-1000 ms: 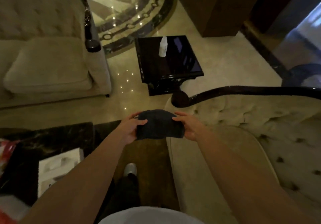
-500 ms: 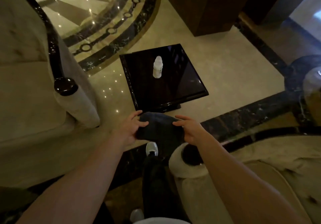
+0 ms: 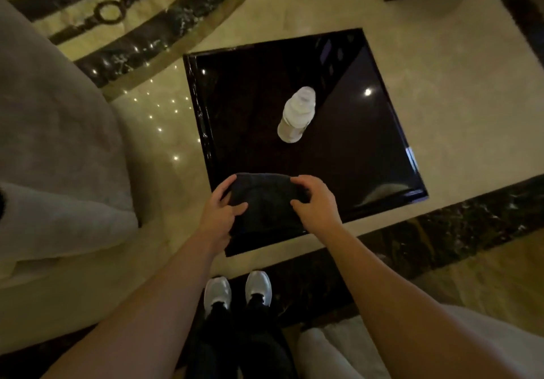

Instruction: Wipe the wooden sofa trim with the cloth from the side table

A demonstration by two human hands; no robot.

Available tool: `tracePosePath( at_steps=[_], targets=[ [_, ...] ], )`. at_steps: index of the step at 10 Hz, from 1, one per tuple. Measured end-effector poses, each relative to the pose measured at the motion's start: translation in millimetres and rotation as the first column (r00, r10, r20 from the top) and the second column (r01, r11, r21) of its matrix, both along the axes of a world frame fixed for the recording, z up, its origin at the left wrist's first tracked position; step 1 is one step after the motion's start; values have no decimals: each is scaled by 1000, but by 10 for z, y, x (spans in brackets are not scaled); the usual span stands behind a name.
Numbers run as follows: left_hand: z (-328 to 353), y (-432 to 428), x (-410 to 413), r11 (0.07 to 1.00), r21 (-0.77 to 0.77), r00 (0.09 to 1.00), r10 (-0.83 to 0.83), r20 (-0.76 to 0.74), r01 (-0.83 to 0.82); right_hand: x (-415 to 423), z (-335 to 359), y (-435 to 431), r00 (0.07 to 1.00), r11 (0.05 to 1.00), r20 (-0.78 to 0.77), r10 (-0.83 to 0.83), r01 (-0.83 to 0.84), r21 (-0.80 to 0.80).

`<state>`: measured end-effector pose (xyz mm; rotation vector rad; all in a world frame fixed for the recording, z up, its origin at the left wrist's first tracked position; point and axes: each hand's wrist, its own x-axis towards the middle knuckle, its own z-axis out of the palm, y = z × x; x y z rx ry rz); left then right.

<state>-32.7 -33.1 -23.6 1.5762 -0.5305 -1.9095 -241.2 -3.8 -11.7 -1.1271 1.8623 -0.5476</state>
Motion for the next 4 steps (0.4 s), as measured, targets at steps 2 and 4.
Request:
tracePosePath(
  at_steps=[2, 4],
  targets=[
    [-786, -125, 77, 944, -126, 841, -206, 501, 306, 140, -840, -122, 843, 890, -298, 447, -389, 237],
    [-232, -292, 374, 807, -6, 530, -383, 756, 591, 236, -360, -216, 770, 770, -226, 597, -470, 432]
  ],
)
